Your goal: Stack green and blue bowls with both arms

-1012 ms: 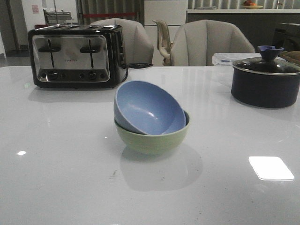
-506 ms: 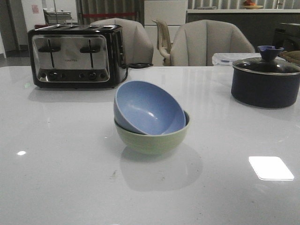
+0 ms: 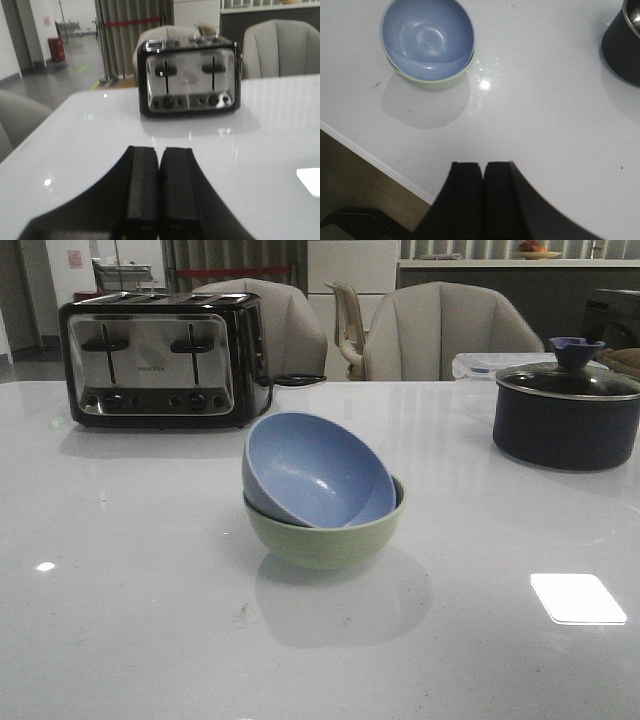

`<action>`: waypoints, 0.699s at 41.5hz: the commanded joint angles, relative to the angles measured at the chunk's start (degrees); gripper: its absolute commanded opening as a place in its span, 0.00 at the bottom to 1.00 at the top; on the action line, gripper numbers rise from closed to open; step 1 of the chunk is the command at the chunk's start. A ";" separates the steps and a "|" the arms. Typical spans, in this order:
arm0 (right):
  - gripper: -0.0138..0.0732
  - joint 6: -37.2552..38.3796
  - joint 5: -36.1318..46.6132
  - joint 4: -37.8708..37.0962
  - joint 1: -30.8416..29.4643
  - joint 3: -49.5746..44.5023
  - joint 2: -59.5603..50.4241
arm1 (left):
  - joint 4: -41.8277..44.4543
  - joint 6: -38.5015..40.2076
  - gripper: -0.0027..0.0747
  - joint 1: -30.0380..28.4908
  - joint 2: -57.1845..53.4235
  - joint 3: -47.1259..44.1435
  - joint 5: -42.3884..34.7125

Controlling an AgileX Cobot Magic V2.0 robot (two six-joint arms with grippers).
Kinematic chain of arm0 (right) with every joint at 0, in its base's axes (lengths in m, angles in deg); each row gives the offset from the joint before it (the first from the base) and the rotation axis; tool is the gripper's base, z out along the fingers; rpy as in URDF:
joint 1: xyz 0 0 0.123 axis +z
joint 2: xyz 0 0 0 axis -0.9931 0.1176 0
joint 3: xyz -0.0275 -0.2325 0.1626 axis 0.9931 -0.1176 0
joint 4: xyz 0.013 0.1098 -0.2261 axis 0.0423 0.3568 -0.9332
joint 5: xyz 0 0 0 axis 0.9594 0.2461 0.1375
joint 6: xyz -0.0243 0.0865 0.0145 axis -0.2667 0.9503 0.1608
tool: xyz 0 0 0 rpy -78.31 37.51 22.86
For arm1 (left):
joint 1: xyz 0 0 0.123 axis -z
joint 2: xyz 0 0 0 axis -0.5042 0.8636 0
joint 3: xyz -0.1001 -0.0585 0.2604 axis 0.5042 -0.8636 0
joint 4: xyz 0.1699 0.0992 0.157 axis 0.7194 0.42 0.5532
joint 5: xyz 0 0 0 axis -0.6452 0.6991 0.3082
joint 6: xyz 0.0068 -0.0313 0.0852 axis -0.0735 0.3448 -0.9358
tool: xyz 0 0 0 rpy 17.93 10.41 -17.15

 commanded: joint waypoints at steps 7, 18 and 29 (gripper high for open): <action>0.20 -0.36 3.68 0.24 -0.19 1.45 -0.16 | -0.83 0.17 0.16 -0.07 -1.23 -1.19 -8.13; 0.20 -0.36 3.68 0.24 -0.19 1.45 -0.16 | -0.83 0.17 0.16 -0.07 -1.23 -1.19 -8.13; 0.20 -0.36 3.68 0.24 -0.19 1.45 -0.16 | -0.83 0.17 0.16 -0.07 -1.23 -1.19 -8.13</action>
